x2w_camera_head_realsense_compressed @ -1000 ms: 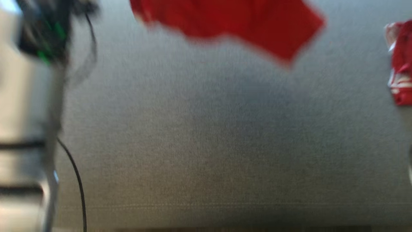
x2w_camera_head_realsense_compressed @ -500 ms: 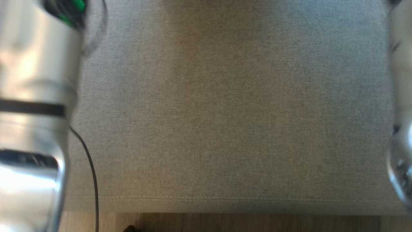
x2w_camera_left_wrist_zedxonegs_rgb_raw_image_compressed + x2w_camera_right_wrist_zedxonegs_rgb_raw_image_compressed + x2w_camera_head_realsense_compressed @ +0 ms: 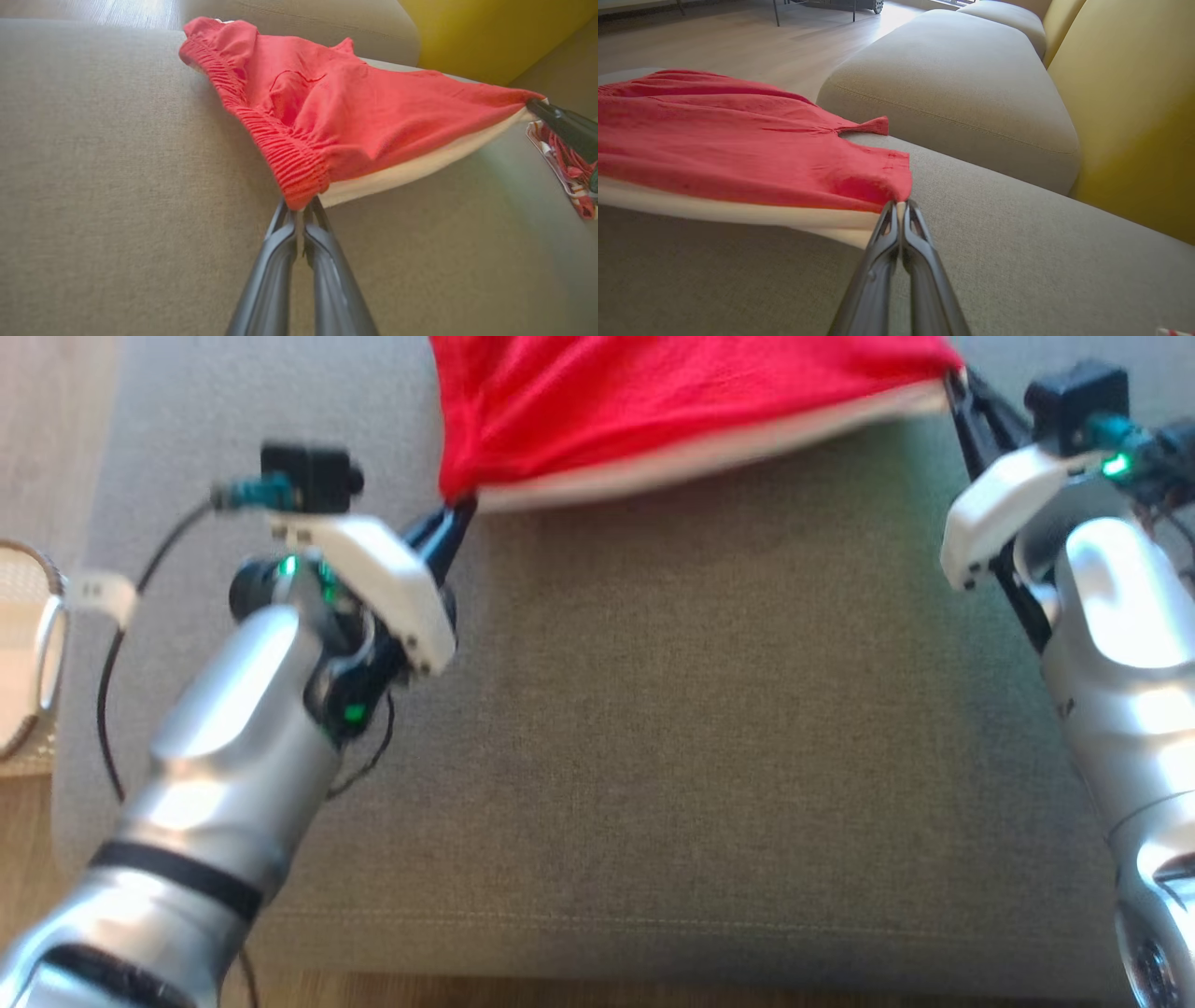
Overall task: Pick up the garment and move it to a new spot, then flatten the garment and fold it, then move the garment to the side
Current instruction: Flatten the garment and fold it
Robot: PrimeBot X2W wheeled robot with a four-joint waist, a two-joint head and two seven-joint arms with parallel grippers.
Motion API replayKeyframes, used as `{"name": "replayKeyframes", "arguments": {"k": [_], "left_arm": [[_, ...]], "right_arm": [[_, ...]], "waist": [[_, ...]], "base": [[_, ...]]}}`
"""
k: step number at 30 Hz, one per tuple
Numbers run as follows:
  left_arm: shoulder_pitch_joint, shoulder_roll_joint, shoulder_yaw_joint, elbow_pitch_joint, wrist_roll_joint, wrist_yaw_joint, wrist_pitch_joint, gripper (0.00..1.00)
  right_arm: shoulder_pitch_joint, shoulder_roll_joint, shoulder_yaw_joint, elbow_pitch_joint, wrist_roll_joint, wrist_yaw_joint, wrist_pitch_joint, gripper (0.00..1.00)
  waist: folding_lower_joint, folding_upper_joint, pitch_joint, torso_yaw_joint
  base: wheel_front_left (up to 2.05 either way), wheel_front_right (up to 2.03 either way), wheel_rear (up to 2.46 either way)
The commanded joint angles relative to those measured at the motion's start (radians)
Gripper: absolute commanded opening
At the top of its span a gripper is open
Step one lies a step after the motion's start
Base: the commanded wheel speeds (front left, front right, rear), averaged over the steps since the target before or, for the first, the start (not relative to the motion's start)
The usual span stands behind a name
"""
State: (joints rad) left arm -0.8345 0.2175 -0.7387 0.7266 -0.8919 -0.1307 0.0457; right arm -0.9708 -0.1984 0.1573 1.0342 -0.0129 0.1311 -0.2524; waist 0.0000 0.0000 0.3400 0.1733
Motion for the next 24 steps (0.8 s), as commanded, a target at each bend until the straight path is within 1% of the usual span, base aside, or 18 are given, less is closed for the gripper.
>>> {"name": "replayKeyframes", "arguments": {"k": [1, 5, 7, 12, 18, 19, 22, 24], "left_arm": [[-0.010, 0.043, 0.015, -0.036, -0.007, 0.000, -0.017, 0.00], [0.039, 0.070, -0.044, -0.037, -0.002, 0.000, -0.042, 0.00], [0.061, 0.078, -0.073, -0.036, 0.005, 0.000, -0.057, 0.00], [0.111, 0.082, -0.143, -0.051, 0.011, 0.000, -0.072, 0.00], [0.167, 0.095, -0.198, -0.042, 0.014, 0.000, -0.071, 0.00], [0.167, 0.095, -0.198, -0.042, 0.014, 0.000, -0.071, 0.00], [0.201, 0.097, -0.228, -0.057, 0.000, 0.000, -0.051, 0.00], [0.223, 0.104, -0.251, -0.077, -0.013, 0.000, -0.034, 0.00]], "right_arm": [[0.007, 0.001, 0.020, -0.007, 0.013, 0.000, -0.003, 0.00], [0.044, -0.024, 0.065, 0.051, 0.045, 0.000, 0.027, 0.00], [0.065, -0.034, 0.102, 0.086, 0.059, 0.000, 0.067, 0.00], [0.115, -0.062, 0.206, 0.127, 0.108, 0.000, 0.114, 0.00], [0.163, -0.103, 0.336, 0.116, 0.207, 0.000, 0.173, 0.00], [0.163, -0.103, 0.336, 0.116, 0.207, 0.000, 0.173, 0.00], [0.200, -0.136, 0.425, 0.082, 0.275, 0.000, 0.231, 0.00], [0.228, -0.170, 0.497, 0.046, 0.329, 0.000, 0.293, 0.00]], "waist": [[0.0000, 0.0000, -0.037, 0.004], [0.0000, 0.0000, -0.086, 0.004], [0.0000, 0.0000, -0.111, 0.000], [0.0000, 0.0000, -0.174, -0.003], [0.0000, 0.0000, -0.237, -0.010], [0.0000, 0.0000, -0.237, -0.010], [0.0000, 0.0000, -0.268, -0.006], [0.0000, 0.0000, -0.286, -0.003]], "base": [[0.00, 0.00, 0.00], [0.00, 0.00, 0.00], [0.00, 0.00, 0.00], [0.00, 0.00, 0.00], [0.00, 0.00, 0.00], [0.00, 0.00, 0.00], [0.00, 0.00, 0.00], [0.00, 0.00, 0.00]]}}
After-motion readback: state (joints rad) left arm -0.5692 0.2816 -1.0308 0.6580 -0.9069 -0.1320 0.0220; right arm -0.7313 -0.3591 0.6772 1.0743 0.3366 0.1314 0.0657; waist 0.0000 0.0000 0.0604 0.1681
